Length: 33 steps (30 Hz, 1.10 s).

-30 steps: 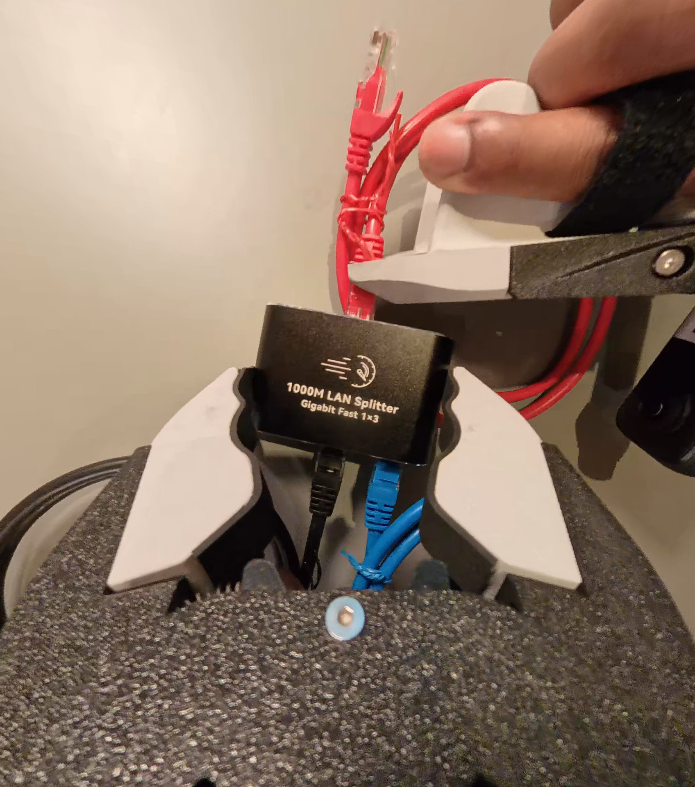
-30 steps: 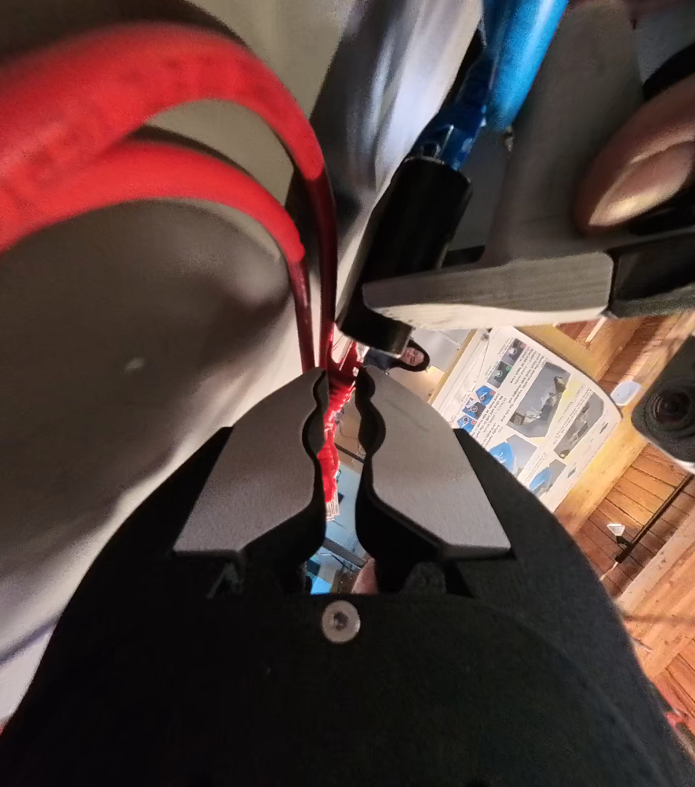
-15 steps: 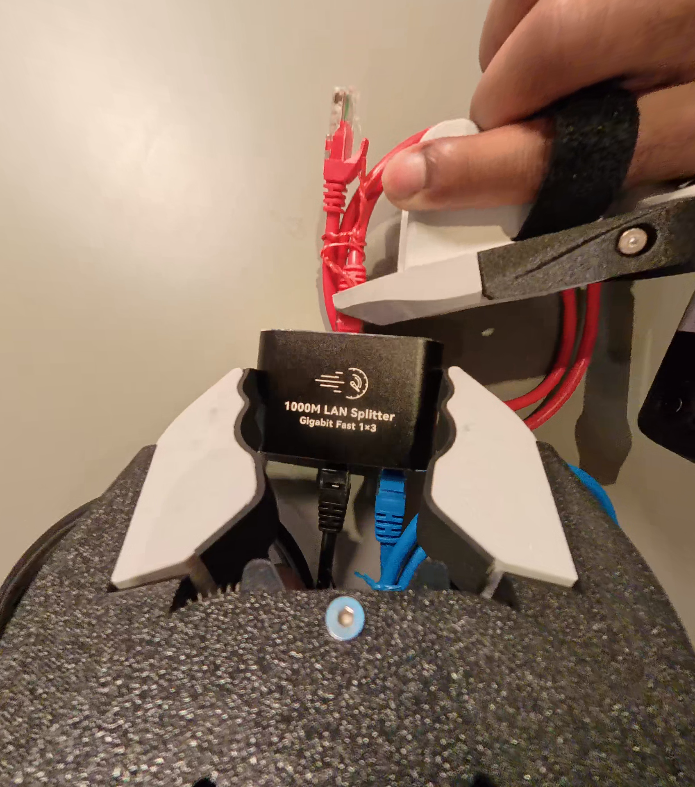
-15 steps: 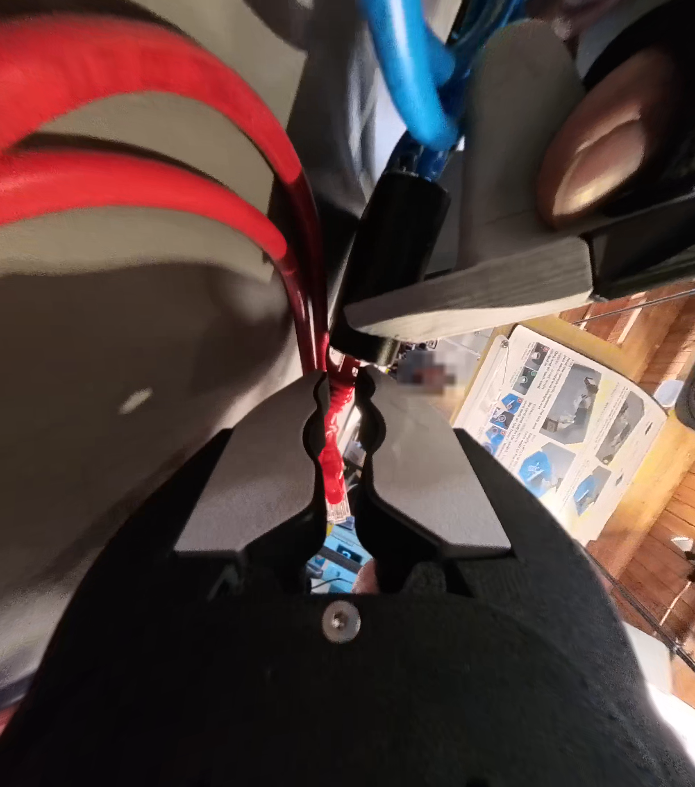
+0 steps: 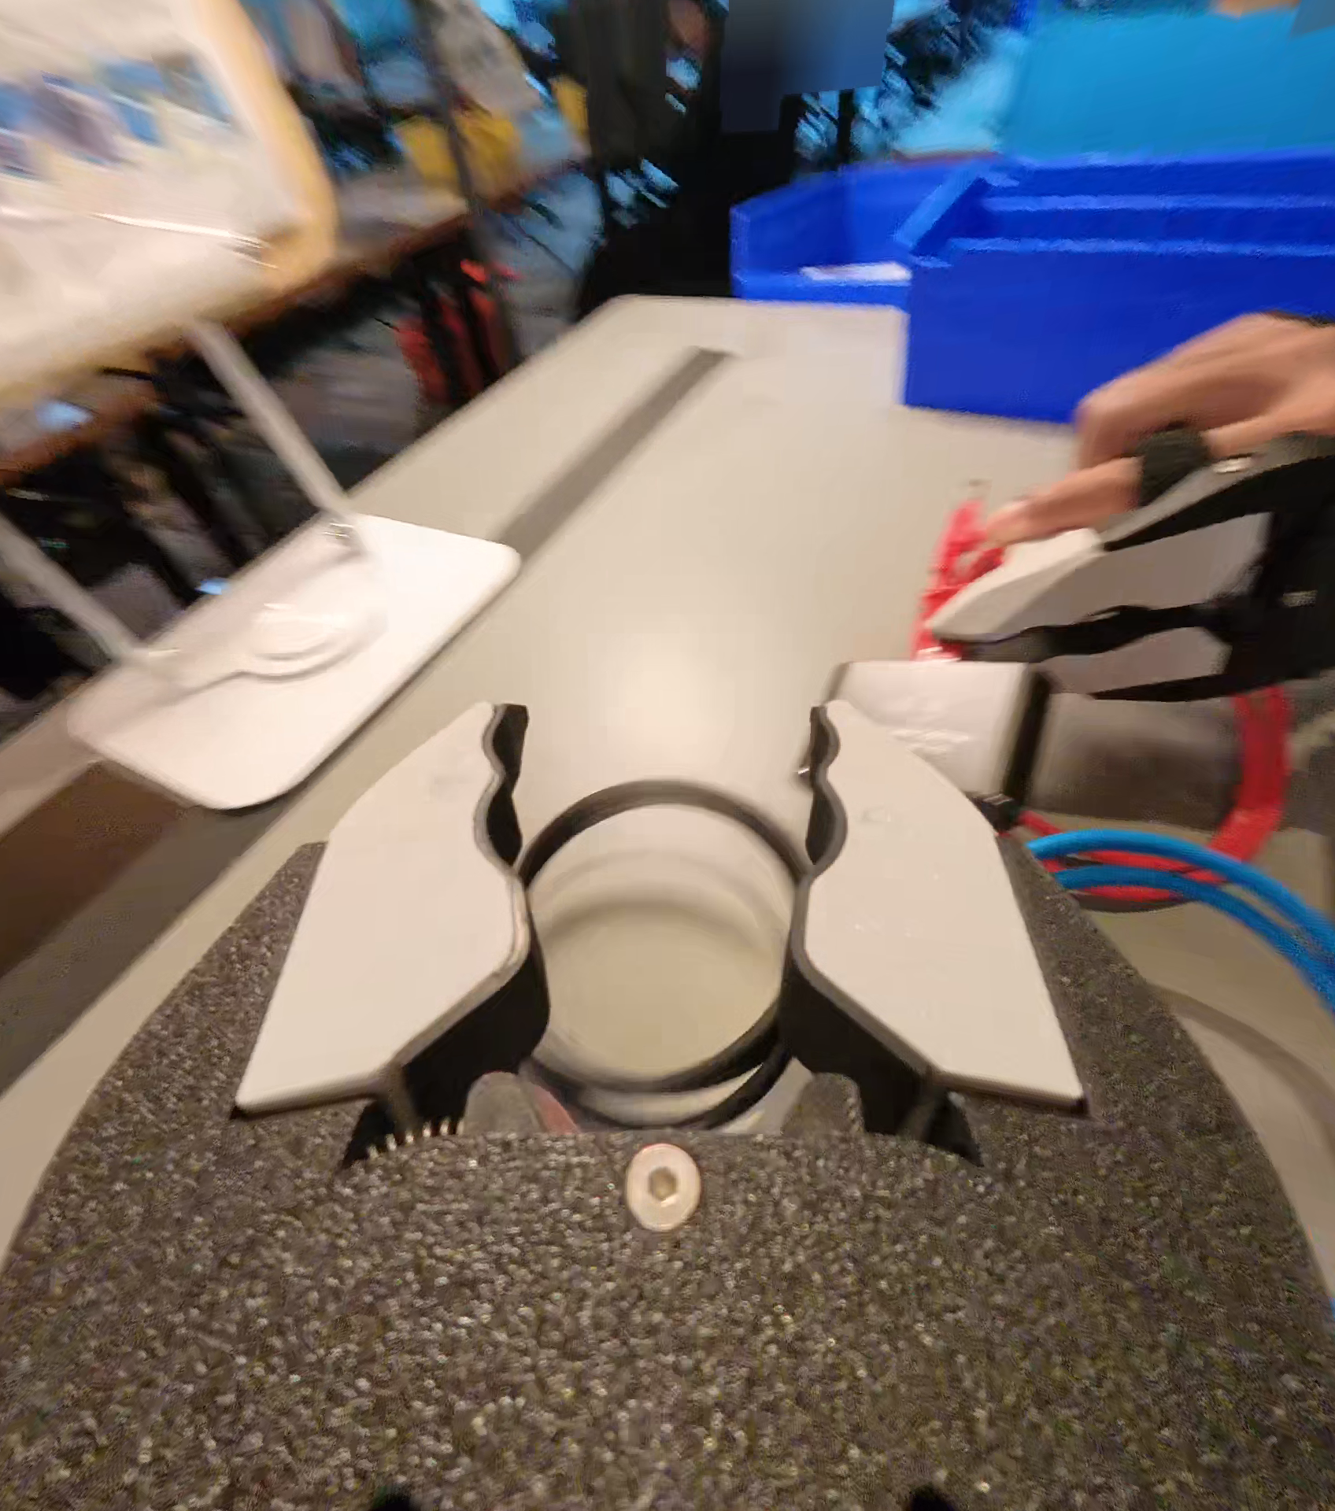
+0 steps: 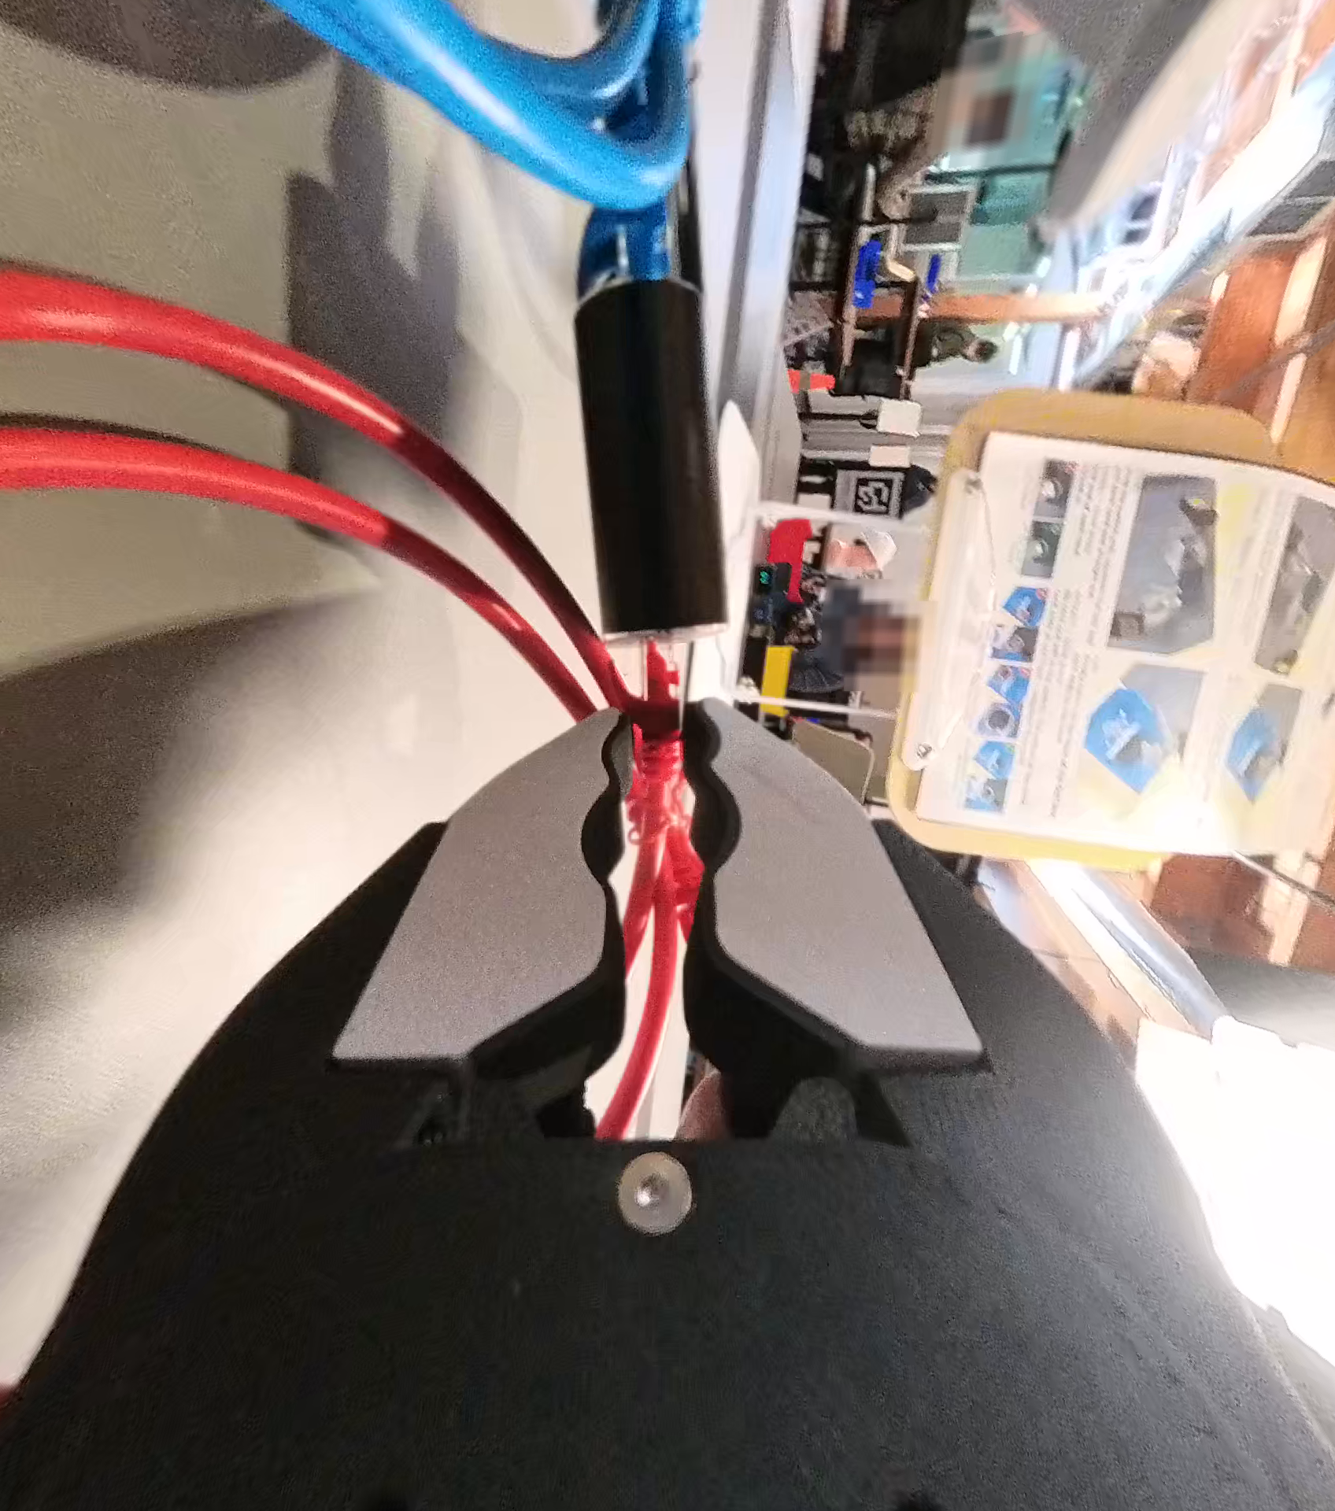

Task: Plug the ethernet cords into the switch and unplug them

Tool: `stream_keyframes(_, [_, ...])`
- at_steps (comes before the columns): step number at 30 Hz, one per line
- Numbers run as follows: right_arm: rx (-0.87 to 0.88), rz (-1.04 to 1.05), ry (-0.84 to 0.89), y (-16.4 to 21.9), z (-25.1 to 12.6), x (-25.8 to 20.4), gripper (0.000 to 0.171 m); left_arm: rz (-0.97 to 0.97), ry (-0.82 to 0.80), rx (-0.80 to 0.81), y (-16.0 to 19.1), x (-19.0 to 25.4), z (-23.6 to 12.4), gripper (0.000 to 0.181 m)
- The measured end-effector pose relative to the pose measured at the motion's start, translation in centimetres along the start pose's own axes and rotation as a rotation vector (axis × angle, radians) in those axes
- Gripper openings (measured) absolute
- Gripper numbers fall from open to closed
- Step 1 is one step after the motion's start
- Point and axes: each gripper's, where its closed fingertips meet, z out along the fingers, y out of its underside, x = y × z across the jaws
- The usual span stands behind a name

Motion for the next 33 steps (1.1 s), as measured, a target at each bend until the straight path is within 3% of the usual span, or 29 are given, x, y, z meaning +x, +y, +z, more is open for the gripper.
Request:
stream_keyframes(1, [-0.015, 0.013, 0.017, 0.6, -0.2, 0.7, 0.012, -0.012, -0.059, 0.039, 0.0, -1.7, -0.8, 0.070])
stream_keyframes(6, [-0.112, 0.040, 0.116, 4.5, -2.2, 4.1, 0.013, -0.061, -0.182, 0.182, 1.4, -5.6, -2.8, 0.068])
stream_keyframes(11, [-0.222, 0.047, 0.199, 8.7, -5.9, 7.1, 0.012, 0.064, -0.248, 0.191, 3.2, -5.6, -2.4, 0.038])
stream_keyframes(15, [-0.342, 0.124, 0.283, 13.8, -11.4, 11.6, 0.010, 0.094, -0.269, 0.179, 3.5, -5.1, -1.8, 0.038])
stream_keyframes(22, [-0.619, 0.241, 0.475, 26.0, -23.4, 19.0, 0.010, 0.170, -0.277, 0.123, 4.1, -4.2, -1.1, 0.038])
stream_keyframes(28, [-0.818, 0.605, 0.457, 33.8, -28.4, 13.9, 0.010, 0.185, -0.279, 0.102, 4.3, -3.9, -1.0, 0.037])
stream_keyframes(33, [-0.923, 0.991, 0.376, 38.2, -27.8, 4.8, 0.010, 0.197, -0.281, 0.084, 4.6, -3.4, -1.0, 0.037])
